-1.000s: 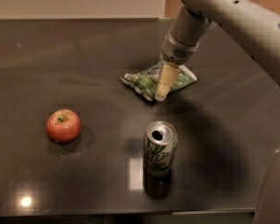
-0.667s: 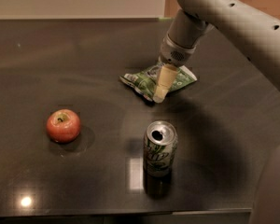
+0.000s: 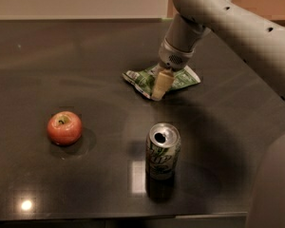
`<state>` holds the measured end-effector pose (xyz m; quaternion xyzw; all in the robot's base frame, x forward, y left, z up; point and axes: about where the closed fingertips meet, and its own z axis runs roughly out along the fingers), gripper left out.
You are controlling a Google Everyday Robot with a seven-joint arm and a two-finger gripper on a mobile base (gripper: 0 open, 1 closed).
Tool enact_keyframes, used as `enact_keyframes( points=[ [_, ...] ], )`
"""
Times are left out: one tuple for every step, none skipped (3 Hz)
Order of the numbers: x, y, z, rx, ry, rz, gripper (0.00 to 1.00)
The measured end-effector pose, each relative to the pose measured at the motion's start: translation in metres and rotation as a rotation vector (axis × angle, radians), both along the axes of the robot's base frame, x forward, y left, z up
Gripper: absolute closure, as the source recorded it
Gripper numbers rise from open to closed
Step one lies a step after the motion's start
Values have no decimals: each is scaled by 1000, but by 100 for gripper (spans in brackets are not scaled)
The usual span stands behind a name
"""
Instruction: Move green jalapeno chip bag near 7up can
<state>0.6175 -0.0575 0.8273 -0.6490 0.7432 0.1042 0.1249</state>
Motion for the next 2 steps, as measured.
enact_keyframes(
  points=[
    [-1, 3, -1, -5, 5, 15, 64],
    [-8, -2, 6, -1, 0, 23, 87]
  ],
)
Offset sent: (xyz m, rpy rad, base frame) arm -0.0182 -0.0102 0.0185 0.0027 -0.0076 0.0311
